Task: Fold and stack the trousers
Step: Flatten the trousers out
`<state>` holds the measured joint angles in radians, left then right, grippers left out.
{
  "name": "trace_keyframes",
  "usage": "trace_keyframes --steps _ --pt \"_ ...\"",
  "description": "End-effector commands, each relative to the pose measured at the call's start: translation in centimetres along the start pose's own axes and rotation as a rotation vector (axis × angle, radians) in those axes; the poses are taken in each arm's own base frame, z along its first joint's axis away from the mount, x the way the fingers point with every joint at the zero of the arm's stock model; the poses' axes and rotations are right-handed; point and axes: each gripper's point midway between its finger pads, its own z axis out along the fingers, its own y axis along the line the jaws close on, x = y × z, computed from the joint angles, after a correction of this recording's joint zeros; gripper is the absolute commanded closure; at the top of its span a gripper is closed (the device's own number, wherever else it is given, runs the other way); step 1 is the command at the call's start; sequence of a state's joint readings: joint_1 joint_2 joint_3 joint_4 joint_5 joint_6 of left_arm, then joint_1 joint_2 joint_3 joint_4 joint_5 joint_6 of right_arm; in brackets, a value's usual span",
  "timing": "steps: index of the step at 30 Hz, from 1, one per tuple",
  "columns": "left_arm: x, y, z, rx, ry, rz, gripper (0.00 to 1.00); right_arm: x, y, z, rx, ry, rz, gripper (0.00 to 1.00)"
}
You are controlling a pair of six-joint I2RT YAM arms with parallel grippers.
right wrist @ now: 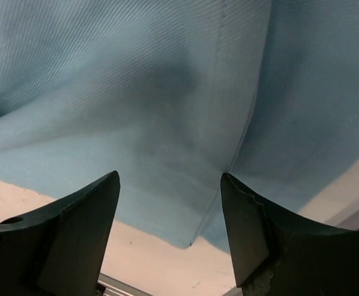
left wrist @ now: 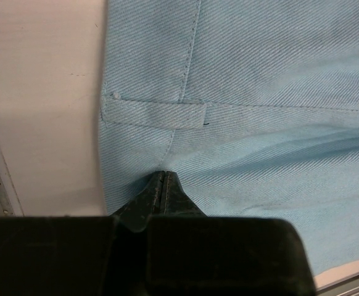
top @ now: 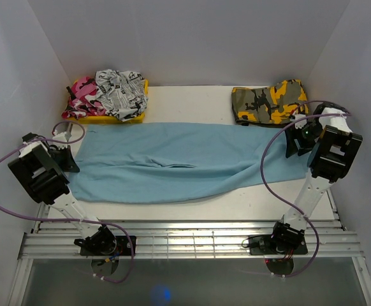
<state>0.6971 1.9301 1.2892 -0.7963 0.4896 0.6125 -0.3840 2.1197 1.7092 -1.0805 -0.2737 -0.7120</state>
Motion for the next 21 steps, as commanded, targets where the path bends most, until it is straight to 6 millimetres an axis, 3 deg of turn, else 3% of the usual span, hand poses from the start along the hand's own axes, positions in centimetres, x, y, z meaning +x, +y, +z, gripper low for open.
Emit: trace_keyframes --steps 1,7,10,11,14,21 --pt "0.5 1.5 0.1 -0.055 0.004 0.011 1.00 -1.5 -0.7 1.1 0.004 -0.050 0.000 0.28" --pt "-1.3 0.6 -1.7 -0.046 -0.049 0.039 1.00 -0.7 -0.2 2.3 -0.024 -0.038 0.007 0.44" --pt "-3.3 -0.6 -3.5 -0.027 -0.131 0.074 1.00 -0.3 0.0 2.6 -0.028 -0.028 0.006 0.66" --pt "-3.7 -1.0 -3.8 -0.012 -0.154 0.082 1.00 -0.2 0.0 2.5 -0.026 -0.026 0.009 0.67" --pt "-4.7 -1.5 -4.7 -0.006 -0.174 0.098 1.00 -0.5 -0.2 1.5 0.001 -0.043 0.001 0.42" --pt "-4.5 -1.4 -4.3 0.004 -0.154 0.088 1.00 -0.9 -0.2 -0.3 0.036 -0.070 -0.014 0.43"
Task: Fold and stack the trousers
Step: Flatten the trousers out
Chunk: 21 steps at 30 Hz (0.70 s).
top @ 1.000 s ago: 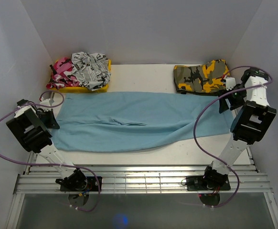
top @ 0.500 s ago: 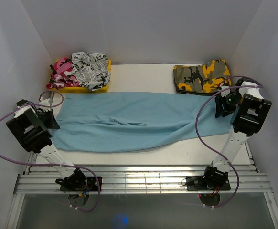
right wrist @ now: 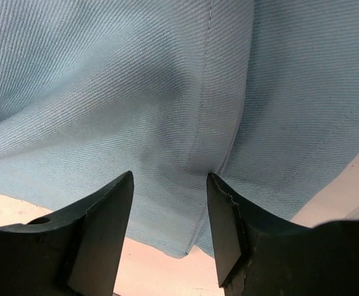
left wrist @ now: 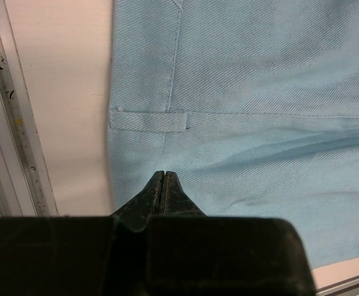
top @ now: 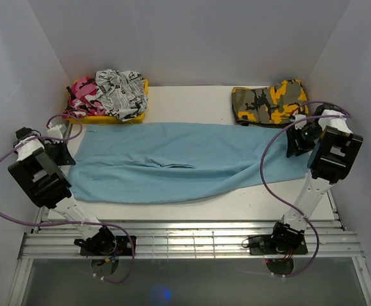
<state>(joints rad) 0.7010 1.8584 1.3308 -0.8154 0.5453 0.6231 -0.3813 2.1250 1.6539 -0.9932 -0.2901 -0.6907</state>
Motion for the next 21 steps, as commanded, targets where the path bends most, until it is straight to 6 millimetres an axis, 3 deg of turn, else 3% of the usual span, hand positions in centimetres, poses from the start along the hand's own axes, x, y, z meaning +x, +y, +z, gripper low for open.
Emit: trace_keyframes --steps 1,11,15,21 --pt "-1.5 -0.7 -1.2 0.012 -0.046 0.031 1.00 -0.8 -0.1 -2.0 0.036 -0.045 -0.025 0.43" --pt "-0.3 -0.3 2.3 -0.024 0.037 0.001 1.00 -1.0 -1.7 -1.5 0.061 -0.056 0.014 0.46" --pt "1.1 0.3 3.8 -0.043 0.091 -0.028 1.00 -0.4 -2.2 -0.7 0.070 -0.034 0.028 0.47" --pt "3.2 1.1 5.4 -0.072 0.165 -0.078 1.00 0.0 -1.3 0.7 -0.004 -0.016 0.044 0.55"
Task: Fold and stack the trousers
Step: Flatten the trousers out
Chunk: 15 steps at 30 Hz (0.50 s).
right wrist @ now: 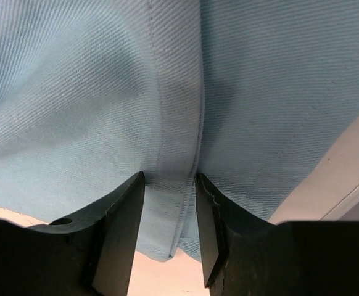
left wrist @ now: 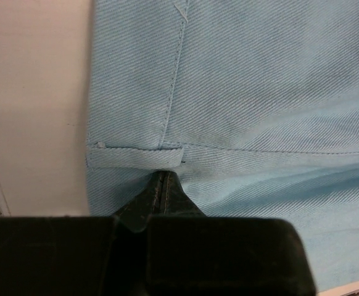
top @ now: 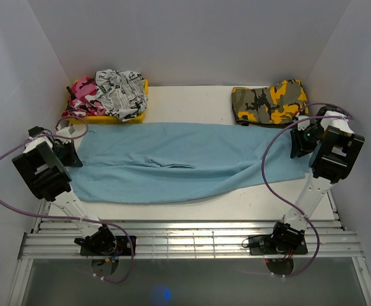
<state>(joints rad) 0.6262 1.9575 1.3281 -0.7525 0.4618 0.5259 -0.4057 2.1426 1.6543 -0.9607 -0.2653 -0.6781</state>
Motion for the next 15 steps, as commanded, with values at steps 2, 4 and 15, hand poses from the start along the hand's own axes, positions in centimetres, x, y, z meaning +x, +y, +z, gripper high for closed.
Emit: trace_keyframes --steps 2,4,15 --pt "2.6 1.7 2.3 -0.062 0.097 -0.046 1.00 -0.3 0.7 0.7 -0.057 -0.008 0.022 0.57" --pt "2.6 1.7 2.5 -0.063 0.098 -0.053 1.00 -0.1 0.8 0.9 -0.064 0.006 0.026 0.59" --pt "3.2 1.8 3.0 -0.078 0.116 -0.056 1.00 -1.8 2.8 -4.3 -0.081 -0.071 -0.023 0.92"
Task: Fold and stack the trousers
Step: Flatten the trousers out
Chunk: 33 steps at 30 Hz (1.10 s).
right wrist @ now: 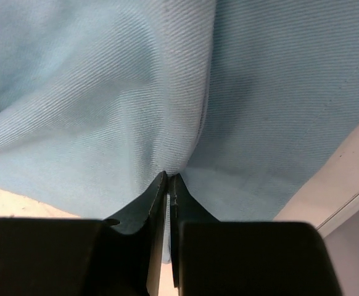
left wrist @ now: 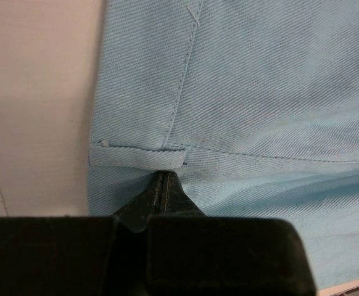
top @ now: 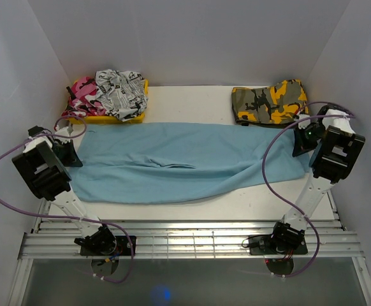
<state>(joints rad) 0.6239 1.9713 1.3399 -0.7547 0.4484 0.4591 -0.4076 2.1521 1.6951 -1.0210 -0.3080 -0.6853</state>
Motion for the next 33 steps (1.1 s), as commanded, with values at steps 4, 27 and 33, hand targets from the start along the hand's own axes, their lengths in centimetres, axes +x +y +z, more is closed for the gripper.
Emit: trace_keyframes --steps 4,27,33 --pt "3.0 2.2 2.6 -0.088 0.099 0.022 1.00 -0.4 3.5 -6.9 -0.032 -0.076 -0.045 0.92" --pt "6.3 5.0 -0.9 -0.185 0.085 0.055 1.00 18.9 -3.0 -5.1 0.107 0.219 0.116 0.92" --pt "8.1 5.0 -2.3 -0.184 0.087 0.069 1.00 18.7 -4.0 -3.5 0.115 0.229 0.103 0.92"
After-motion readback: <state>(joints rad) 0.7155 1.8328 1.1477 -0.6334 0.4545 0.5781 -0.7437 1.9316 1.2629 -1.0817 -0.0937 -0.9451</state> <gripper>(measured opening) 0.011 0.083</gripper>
